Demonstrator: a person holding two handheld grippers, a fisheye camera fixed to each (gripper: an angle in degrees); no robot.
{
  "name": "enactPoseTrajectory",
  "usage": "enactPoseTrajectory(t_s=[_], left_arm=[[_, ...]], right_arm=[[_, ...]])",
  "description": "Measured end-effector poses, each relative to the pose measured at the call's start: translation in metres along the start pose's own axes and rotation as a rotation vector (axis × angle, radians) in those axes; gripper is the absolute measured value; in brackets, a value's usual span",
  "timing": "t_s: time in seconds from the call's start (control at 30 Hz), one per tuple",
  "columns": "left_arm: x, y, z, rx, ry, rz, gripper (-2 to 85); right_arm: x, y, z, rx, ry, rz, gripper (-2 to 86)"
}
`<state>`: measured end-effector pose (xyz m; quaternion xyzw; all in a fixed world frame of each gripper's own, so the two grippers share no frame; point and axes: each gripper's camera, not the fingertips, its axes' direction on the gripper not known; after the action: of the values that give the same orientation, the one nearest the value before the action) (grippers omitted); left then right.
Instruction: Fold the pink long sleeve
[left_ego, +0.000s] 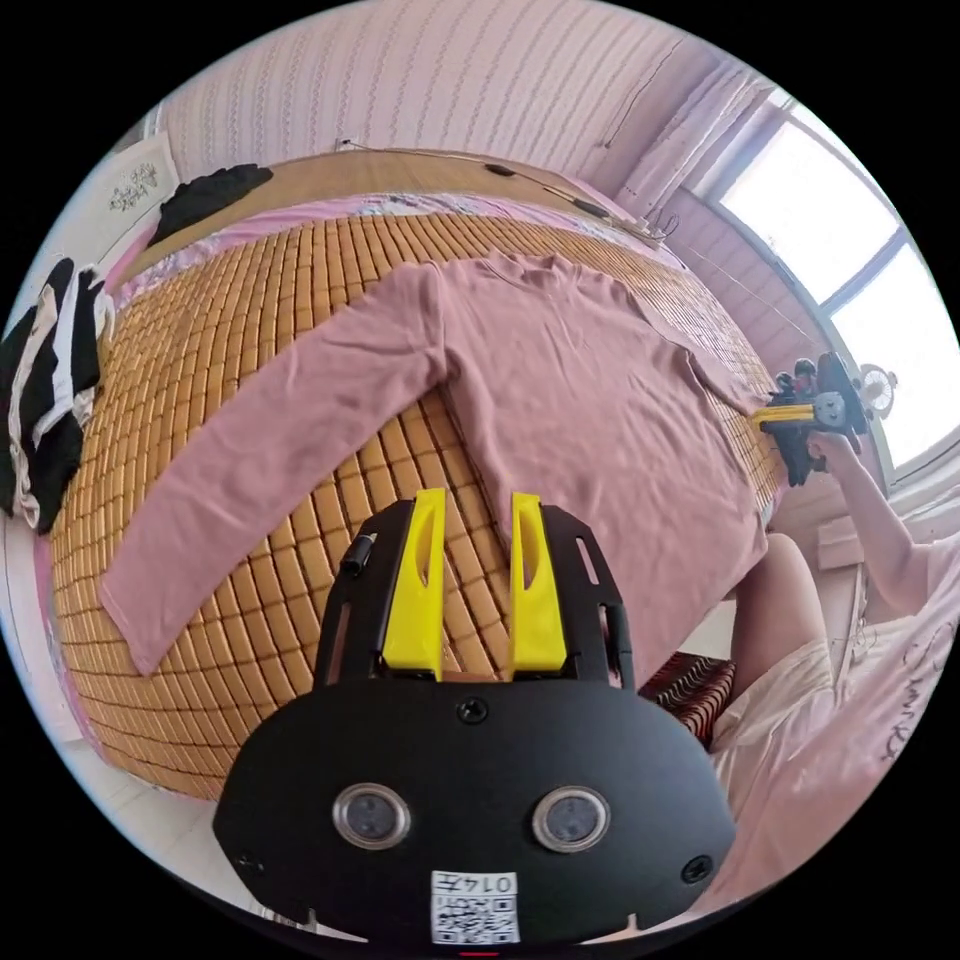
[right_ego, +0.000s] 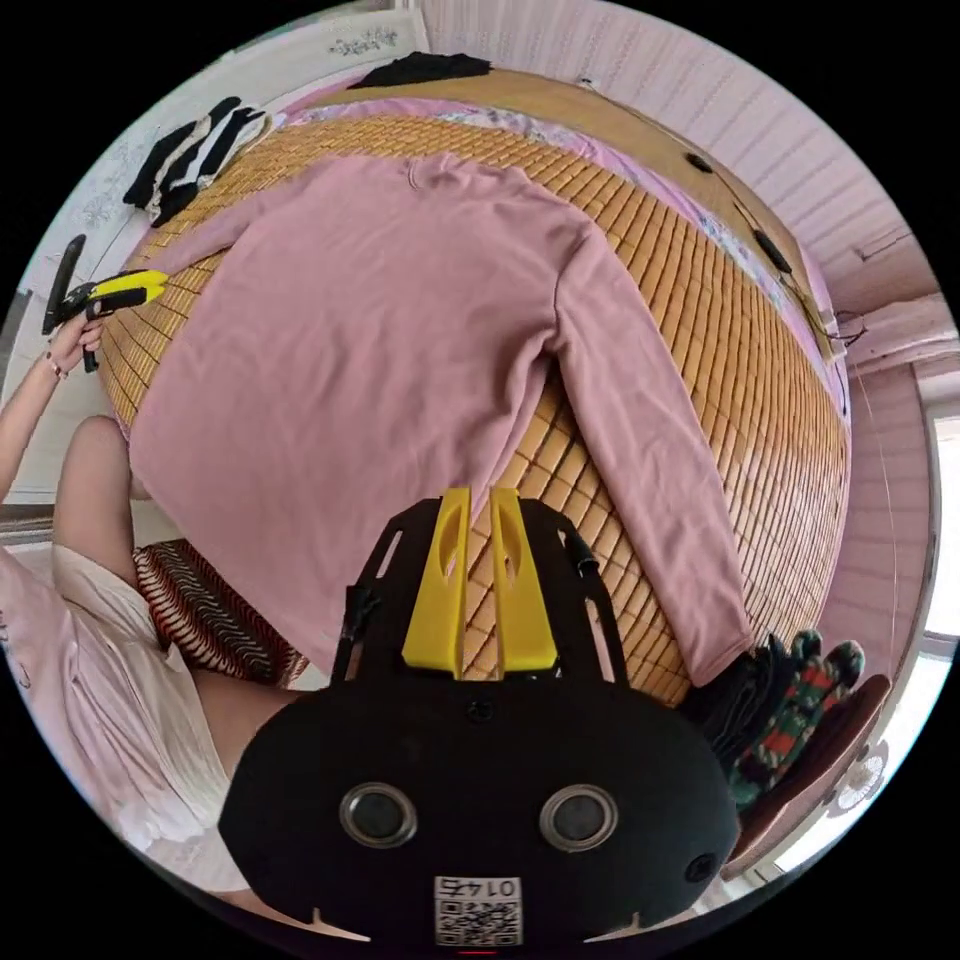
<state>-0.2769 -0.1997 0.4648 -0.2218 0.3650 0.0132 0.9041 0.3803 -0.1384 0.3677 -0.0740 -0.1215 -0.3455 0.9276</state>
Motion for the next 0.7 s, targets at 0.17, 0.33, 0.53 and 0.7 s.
enactPoseTrajectory(t_s=[0.17, 0.33, 0.53, 0.7], left_arm=[[-0.022, -0.109, 0.036, 0.011, -0.109, 0.024, 11.1], [-0.047, -0.167, 0.080, -0.029, -0.078, -0.064, 12.3], [-0.037, -0.186, 0.120, -0.133, -0.184, 0.002, 11.4], [-0.019, -0.184, 0.119, -0.120, -0.259, 0.157, 3.2]], right_arm=[[0.029, -0.103, 0.019, 0.090, -0.012, -0.001, 10.0], [0.044, -0.153, 0.047, 0.189, 0.126, -0.016, 11.8], [0.056, -0.166, 0.087, 0.077, 0.120, -0.039, 10.4], [0.058, -0.180, 0.081, 0.044, 0.100, -0.059, 2.5]])
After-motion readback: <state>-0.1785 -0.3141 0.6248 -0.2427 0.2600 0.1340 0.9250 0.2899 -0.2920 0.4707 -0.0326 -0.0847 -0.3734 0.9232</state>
